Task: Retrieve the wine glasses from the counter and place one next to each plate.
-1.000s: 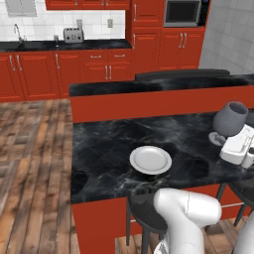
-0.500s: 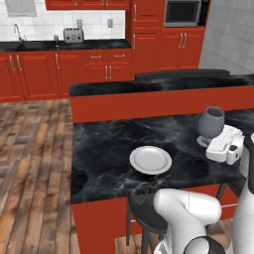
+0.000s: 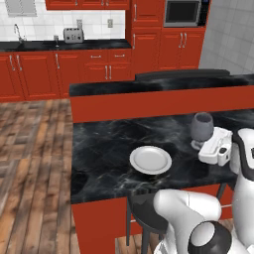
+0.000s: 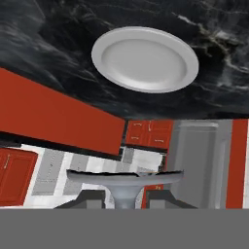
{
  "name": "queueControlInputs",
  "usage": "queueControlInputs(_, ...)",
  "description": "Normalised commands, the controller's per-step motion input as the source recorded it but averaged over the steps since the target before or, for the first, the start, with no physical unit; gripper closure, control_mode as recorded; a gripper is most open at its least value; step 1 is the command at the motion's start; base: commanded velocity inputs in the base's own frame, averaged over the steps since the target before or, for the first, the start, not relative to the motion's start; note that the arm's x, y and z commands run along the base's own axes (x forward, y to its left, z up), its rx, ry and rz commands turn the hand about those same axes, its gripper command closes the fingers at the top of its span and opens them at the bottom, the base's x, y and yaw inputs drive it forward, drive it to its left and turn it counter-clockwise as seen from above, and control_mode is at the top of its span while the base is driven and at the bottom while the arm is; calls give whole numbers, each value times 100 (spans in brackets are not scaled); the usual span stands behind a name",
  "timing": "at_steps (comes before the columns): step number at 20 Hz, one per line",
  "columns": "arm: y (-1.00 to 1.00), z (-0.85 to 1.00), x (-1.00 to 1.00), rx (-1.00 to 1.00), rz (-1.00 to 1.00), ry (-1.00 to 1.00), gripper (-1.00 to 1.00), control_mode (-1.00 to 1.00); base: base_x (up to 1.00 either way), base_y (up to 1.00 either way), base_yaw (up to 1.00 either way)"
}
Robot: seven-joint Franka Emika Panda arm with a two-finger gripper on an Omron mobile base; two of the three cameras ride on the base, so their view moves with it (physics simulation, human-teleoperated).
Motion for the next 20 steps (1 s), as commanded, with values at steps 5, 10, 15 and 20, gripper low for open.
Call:
queueControlInputs(5, 0, -50, 31, -1, 5, 5, 100, -100, 0, 0, 0)
queueControlInputs(10, 0, -44, 21, -3, 11, 12, 100, -100, 0, 0, 0)
queueControlInputs(15, -5, -19, 20, -2, 10, 3, 100, -100, 0, 0, 0)
queueControlInputs(20, -4, -29, 29, -1, 11, 9, 100, -100, 0, 0, 0)
